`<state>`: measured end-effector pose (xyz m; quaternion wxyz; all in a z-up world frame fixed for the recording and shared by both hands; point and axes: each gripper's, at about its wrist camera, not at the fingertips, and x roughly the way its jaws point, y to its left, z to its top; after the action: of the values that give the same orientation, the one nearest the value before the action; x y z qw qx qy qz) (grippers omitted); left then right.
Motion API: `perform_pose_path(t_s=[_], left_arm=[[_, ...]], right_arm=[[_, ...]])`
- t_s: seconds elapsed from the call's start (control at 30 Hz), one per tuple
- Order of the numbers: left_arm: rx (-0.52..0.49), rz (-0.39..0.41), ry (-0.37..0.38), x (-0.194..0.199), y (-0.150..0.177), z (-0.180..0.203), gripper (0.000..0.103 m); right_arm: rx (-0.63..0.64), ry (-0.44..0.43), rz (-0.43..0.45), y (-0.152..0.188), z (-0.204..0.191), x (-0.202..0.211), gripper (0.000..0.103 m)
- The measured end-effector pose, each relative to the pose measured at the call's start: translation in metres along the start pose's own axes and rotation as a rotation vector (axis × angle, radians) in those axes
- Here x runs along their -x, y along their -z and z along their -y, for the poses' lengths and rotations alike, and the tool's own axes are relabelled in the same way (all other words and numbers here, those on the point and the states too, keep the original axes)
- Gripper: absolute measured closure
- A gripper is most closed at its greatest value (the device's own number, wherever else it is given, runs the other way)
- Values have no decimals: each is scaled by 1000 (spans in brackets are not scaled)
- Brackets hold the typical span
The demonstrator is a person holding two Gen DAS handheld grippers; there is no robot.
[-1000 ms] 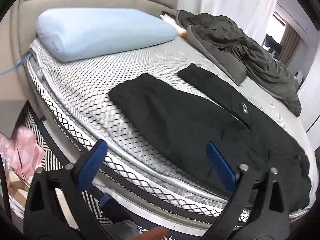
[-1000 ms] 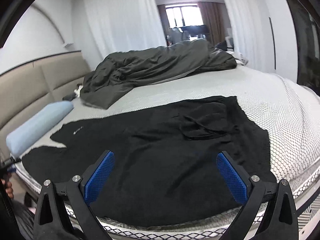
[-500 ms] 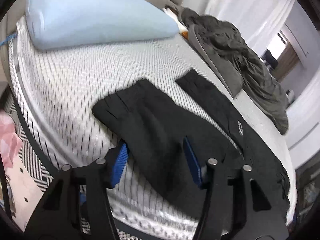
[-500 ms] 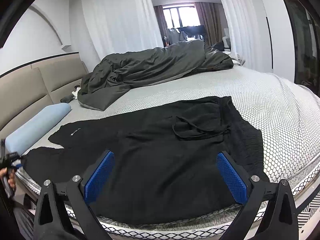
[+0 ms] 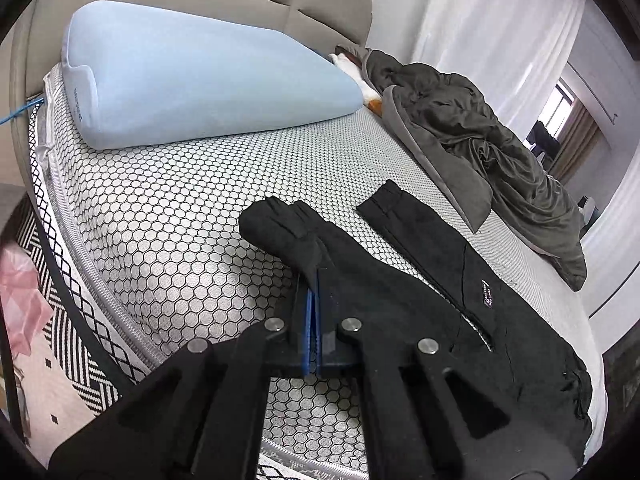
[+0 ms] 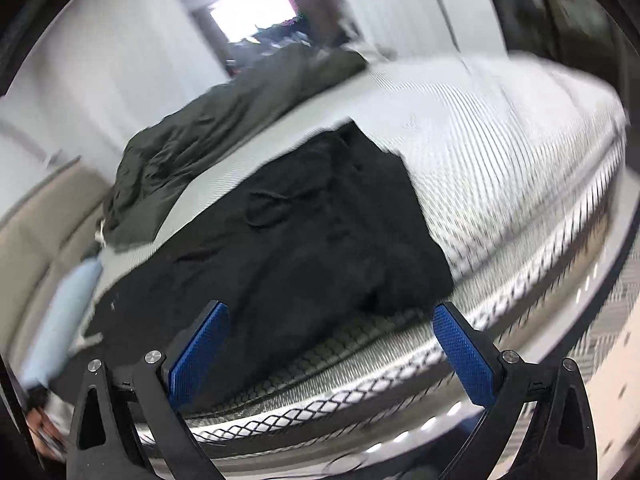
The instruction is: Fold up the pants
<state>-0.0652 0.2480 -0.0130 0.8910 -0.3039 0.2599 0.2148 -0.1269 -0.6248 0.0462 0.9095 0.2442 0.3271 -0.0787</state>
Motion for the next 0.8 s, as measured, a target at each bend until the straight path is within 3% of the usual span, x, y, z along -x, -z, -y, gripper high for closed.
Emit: perform_pose_path(t_s=[0.17,0.23,0.37,0.43,0.67,0.8], left_arm=[[0,-6,-7,-9,0,6,103],[-1,-9,-10,-11,0,7,103],[5,-19,-10,-17,0,9,103],[8,-18,-7,-17,1,9,103],[6,-24,-15,-19,3,8,103],[4,-27,-15,-20,3,9,103]], right_arm=[[-207,-149,-113,0,27,-27,0],[-238,-190,-85,-6,30,-28,0],[-192,-237,59,-40,26,-16,0],[-215,-214,32,-52,29,-23,0],[-300,-272,-51,-9,30,-24,1],[-376,-330,-79,-6,32,-35,4]])
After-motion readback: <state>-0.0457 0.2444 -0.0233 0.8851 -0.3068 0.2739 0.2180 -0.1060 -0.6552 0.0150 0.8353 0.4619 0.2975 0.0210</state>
